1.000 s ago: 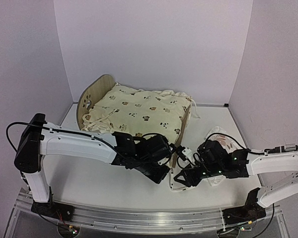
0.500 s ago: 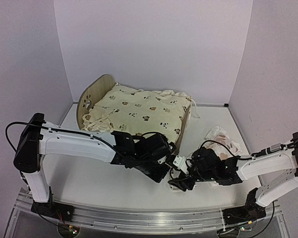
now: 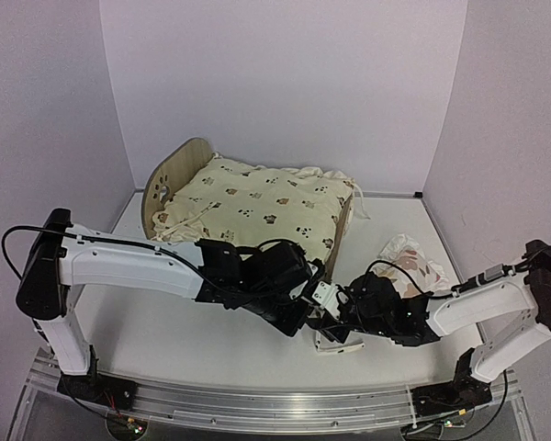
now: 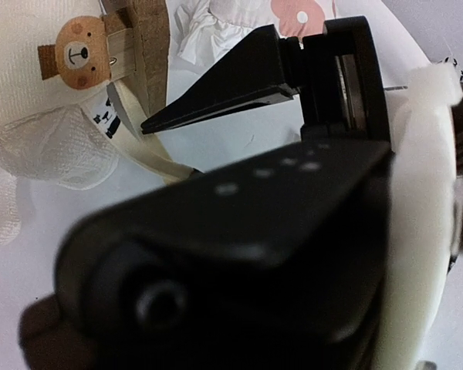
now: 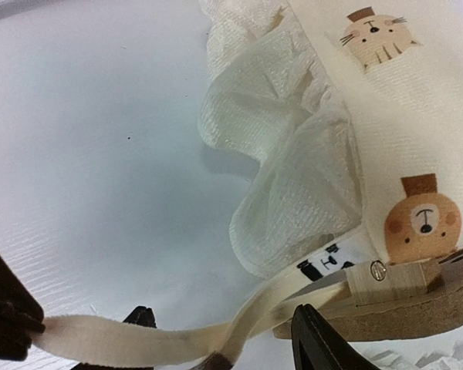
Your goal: Set up the pet bed
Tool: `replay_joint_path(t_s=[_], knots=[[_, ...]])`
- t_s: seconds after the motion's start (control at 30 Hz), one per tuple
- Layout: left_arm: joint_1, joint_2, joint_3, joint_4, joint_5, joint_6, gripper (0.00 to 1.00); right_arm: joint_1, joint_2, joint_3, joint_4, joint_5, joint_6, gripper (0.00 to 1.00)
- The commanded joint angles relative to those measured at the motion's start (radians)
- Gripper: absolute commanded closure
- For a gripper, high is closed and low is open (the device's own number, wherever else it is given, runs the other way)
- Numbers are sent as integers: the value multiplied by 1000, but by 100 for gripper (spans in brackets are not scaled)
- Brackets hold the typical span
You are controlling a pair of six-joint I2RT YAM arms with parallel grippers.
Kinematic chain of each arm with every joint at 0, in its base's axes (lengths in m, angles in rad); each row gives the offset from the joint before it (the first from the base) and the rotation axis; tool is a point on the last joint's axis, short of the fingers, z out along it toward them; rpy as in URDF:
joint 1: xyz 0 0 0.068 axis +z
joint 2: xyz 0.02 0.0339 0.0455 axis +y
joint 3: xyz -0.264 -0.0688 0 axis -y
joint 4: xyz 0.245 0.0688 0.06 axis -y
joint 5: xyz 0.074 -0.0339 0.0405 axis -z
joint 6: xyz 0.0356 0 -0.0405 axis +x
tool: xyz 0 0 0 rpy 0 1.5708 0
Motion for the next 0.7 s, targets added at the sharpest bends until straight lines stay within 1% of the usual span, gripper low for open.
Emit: replay_joint_path(t_s=[0.0,0.13,0.23,0.33,0.47,0.53,0.6,0.67], knots=[[-3,-51,-19,30,6,-5,100,5,27,17,74,46,-18,40],[-3,-54,-24,33,2,-4,100,4,59,20,71,30,17,44],[-3,-54,-24,33,-2,-3,100,4,69,11,66,17,60,49],[-3,-54,-26,33,-6,-1,100,5,60,0,65,-6,95,54],[-3,-50,-26,38,-11,1,100,5,31,-7,61,-78,143,60],[-3,-49,-24,40,-11,1,100,4,16,-10,61,-114,162,64],[-3,-49,-24,43,-11,0,100,4,3,-13,62,-136,179,71],[-3,-50,-23,44,-11,0,100,5,-8,-17,60,-149,191,74]])
